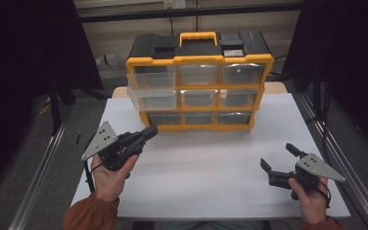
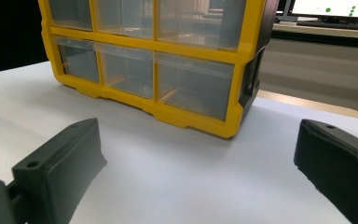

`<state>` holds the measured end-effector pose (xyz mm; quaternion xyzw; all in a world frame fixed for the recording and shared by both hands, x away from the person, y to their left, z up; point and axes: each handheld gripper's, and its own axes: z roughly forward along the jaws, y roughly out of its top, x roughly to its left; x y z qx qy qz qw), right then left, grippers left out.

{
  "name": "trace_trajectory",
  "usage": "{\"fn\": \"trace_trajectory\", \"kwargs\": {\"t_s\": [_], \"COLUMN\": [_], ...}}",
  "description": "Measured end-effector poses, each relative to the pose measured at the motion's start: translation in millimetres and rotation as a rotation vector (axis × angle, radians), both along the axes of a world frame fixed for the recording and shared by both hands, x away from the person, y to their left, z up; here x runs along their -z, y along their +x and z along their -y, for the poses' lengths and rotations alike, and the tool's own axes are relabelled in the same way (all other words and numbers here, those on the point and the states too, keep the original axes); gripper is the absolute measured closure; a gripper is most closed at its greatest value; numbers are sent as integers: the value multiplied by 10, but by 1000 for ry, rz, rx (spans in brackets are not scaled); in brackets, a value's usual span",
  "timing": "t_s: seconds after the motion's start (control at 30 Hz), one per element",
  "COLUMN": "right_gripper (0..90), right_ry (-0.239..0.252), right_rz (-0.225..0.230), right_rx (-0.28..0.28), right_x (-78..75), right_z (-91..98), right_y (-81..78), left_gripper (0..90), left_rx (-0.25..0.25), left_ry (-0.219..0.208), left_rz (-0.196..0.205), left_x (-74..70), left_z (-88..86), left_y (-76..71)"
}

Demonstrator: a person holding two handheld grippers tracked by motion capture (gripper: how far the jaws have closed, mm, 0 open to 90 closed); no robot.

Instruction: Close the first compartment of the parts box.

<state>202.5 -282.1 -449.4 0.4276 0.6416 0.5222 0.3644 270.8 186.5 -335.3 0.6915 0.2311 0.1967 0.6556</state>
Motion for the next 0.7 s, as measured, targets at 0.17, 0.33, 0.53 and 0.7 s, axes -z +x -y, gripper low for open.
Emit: {"fn": "trace_trajectory", "kwargs": {"t_s": [0.17,0.33,0.53,0.7], "right_gripper": [9,8,8,8], "right_ry": [-3,0,-3,-2], "right_rz": [1,1,0,2], "right_rx": [2,4,1,2], "right_x": [0,0,0,1], "right_z": [-4,1,-1,-2], "right_y": [2,3,-1,0], "left_gripper": [900,900,900,900], "left_rx": [-14,-18,-34,-55], "left_ry": [-4,-10,4,-15], "left_rz": [-11,-17,-15,-7], "left_x": [-31,-96,-176,-216], "left_z": [52,84,106,118], "left_y": [86,149,204,291]}}
